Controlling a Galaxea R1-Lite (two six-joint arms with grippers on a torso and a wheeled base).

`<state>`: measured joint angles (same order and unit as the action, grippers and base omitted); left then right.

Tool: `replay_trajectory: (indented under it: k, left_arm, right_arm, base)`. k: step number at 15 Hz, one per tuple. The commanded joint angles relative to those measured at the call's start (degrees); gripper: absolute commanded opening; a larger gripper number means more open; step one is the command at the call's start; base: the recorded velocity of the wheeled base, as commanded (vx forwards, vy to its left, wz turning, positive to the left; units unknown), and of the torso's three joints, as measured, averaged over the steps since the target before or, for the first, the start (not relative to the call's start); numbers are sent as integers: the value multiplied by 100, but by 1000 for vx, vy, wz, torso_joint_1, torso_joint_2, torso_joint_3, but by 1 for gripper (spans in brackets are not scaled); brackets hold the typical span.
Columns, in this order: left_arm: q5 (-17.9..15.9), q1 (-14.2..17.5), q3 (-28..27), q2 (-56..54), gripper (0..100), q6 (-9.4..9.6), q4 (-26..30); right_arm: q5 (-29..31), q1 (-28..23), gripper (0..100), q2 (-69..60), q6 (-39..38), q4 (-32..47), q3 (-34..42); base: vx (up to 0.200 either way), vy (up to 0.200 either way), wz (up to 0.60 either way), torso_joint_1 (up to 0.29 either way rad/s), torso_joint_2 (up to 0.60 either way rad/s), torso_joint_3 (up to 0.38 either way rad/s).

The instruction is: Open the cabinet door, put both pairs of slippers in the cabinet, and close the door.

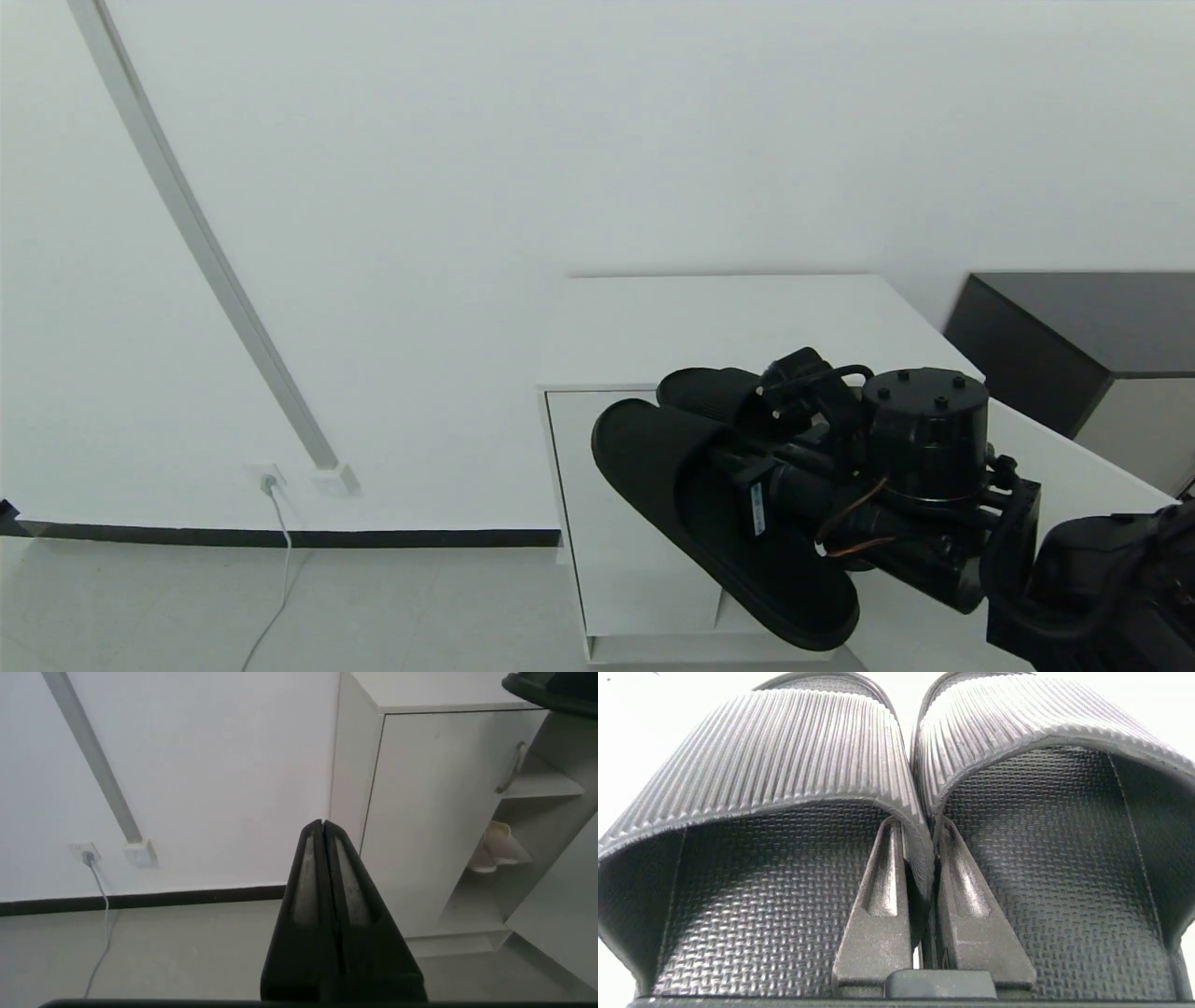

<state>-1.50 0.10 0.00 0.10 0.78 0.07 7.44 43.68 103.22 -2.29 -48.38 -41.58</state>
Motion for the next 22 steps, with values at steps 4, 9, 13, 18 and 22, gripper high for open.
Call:
replay_trajectory:
  k: [4, 9, 13, 18, 22]
  left_arm:
    - [1, -1, 0, -1, 0, 1, 1]
    - [1, -1, 0, -1, 0, 1, 1]
    - [1, -1, 0, -1, 0, 1, 1]
    - [1, -1, 0, -1, 0, 1, 1]
    - [1, -1, 0, -1, 0, 1, 1]
  right_arm:
    - [3, 9, 0, 41, 1, 4, 19]
    - [3, 18, 0, 41, 1, 4, 19]
    - [-14, 44, 0, 32, -8, -4, 27]
    - [-32, 44, 0, 32, -8, -4, 45]
    - [-32, 62, 0, 32, -8, -13, 36]
  base:
    - [0, 0, 0, 0, 0, 0]
    - [0, 0, 0, 0, 0, 0]
    - [0, -100, 0, 5, 1, 0]
    - [0, -200, 0, 6, 2, 0]
    - [0, -200, 0, 6, 1, 5]
